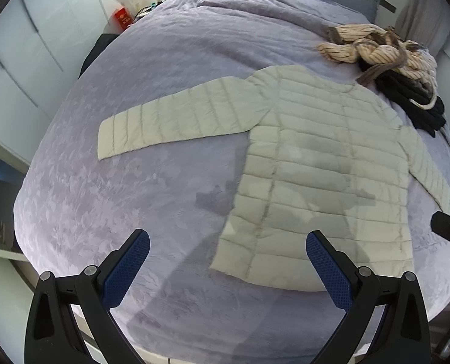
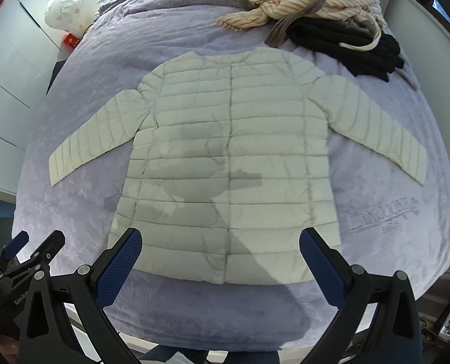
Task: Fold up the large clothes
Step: 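Move the right tool to the jacket sleeve and grasp its cuff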
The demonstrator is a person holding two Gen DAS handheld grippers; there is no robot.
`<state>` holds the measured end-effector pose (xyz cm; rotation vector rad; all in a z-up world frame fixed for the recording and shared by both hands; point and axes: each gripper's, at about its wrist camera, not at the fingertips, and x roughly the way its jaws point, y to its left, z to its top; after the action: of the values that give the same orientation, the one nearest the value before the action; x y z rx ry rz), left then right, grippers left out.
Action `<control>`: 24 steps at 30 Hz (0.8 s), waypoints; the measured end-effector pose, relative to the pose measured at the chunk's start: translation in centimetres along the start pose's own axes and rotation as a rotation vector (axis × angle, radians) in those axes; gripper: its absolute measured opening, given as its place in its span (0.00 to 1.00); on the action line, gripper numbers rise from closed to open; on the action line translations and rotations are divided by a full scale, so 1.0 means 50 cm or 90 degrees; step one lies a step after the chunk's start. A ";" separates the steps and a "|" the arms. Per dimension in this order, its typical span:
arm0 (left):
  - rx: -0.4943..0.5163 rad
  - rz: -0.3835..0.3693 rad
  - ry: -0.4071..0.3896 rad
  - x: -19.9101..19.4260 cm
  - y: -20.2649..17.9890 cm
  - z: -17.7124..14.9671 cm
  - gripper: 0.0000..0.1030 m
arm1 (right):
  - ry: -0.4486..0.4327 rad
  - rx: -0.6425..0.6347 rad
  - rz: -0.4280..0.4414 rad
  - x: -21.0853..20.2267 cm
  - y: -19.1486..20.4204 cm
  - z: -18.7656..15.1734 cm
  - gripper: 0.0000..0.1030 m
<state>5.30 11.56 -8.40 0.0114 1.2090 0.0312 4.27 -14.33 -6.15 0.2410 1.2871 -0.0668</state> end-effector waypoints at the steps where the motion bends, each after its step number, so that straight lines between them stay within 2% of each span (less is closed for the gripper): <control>1: -0.008 -0.003 0.003 0.016 0.016 -0.002 1.00 | 0.003 -0.003 0.007 0.010 0.008 0.002 1.00; 5: -0.033 -0.021 0.022 0.072 0.067 -0.001 1.00 | 0.027 -0.011 0.046 0.050 0.046 0.001 1.00; 10: -0.080 -0.049 0.030 0.145 0.142 0.013 1.00 | 0.035 -0.066 0.045 0.104 0.119 0.000 1.00; 12: -0.105 -0.063 0.028 0.180 0.176 0.026 1.00 | 0.060 -0.079 0.057 0.135 0.143 0.004 1.00; 14: -0.141 -0.077 0.029 0.224 0.215 0.044 1.00 | 0.082 -0.086 0.063 0.169 0.162 0.012 1.00; 20: -0.265 -0.145 0.010 0.335 0.318 0.103 1.00 | 0.092 -0.102 0.049 0.267 0.206 0.064 1.00; 24: -0.316 -0.172 -0.004 0.404 0.357 0.139 1.00 | 0.071 -0.121 0.054 0.313 0.244 0.111 1.00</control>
<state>18.62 30.09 -24.37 -0.5842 1.1610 0.0928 16.14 -2.31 -17.96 0.1375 1.3830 0.1434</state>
